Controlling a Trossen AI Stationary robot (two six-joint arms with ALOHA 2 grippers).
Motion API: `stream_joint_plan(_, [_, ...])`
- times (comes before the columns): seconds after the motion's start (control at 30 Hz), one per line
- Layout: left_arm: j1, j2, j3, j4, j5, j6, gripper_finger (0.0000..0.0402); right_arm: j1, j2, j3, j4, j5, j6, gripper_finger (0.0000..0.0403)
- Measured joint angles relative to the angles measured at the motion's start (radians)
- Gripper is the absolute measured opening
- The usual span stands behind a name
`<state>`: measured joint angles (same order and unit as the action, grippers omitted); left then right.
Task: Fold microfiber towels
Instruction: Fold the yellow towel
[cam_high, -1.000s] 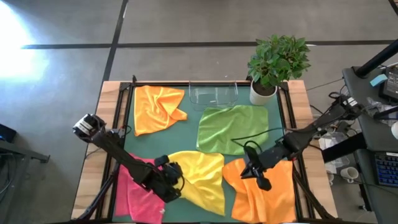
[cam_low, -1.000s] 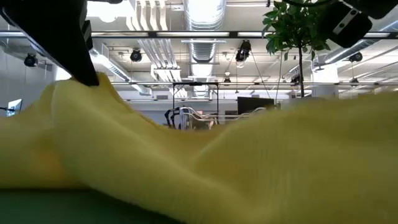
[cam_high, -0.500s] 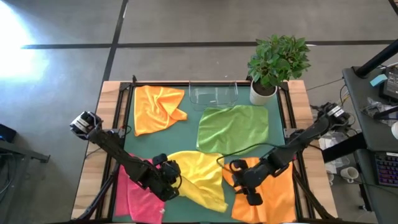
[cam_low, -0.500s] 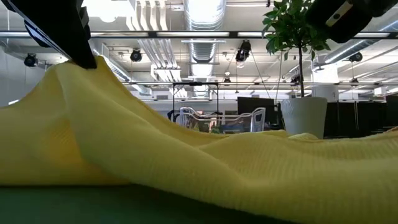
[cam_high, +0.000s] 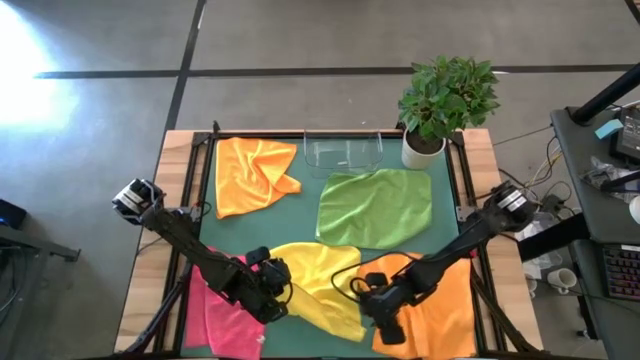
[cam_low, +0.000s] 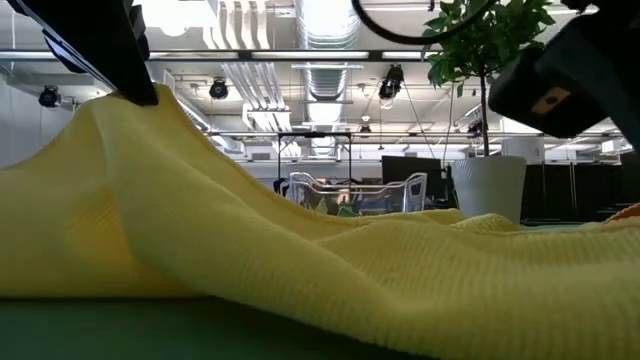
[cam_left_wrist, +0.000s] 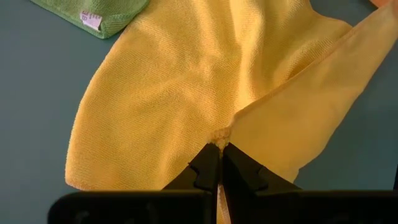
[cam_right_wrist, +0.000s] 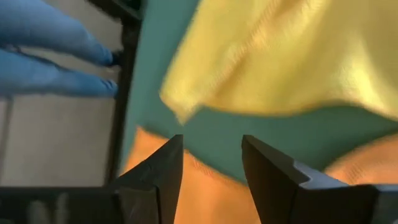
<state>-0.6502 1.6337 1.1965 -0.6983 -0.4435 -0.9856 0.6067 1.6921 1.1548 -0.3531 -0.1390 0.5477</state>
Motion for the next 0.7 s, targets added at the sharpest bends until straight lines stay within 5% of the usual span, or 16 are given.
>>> stream_joint_plan(0.7, [0.000,0.000,0.013,0.002,0.000,0.006,0.0000,-0.003,0.075,-0.036,0.227,-0.003,0.262,0.0151])
